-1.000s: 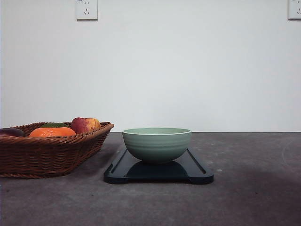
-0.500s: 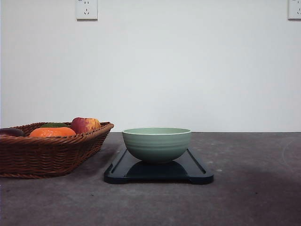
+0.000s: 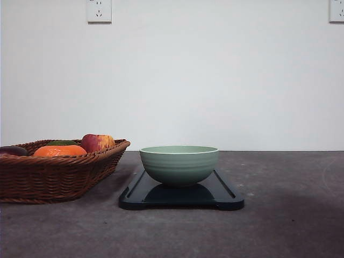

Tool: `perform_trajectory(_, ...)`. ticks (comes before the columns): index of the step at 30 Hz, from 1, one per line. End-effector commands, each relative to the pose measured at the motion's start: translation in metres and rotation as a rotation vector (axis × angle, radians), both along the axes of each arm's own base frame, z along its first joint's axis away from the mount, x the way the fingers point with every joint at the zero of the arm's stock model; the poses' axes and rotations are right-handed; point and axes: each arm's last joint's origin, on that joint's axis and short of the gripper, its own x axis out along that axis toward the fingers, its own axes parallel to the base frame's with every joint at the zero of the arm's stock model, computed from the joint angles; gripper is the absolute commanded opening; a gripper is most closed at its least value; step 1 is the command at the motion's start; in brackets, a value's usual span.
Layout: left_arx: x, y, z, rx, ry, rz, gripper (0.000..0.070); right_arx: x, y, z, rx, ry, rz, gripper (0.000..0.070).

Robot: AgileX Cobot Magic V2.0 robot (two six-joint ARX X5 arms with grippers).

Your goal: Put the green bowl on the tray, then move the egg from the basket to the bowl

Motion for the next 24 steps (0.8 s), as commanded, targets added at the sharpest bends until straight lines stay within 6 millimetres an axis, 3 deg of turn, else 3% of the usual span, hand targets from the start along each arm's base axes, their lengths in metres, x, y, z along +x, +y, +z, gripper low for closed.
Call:
perform_trajectory(1, 0.0008, 0.0001, -0.0072, 0.007, 0.027, 0.001, 0.0, 0.0003, 0.0, -0.0004, 0.011, -0.006, -0.001, 0.0017)
perform_trajectory(24, 0.0008, 0.0001, -0.0072, 0.007, 0.027, 0.001, 0.0, 0.0003, 0.0, -0.0004, 0.011, -0.005, -0.001, 0.0017)
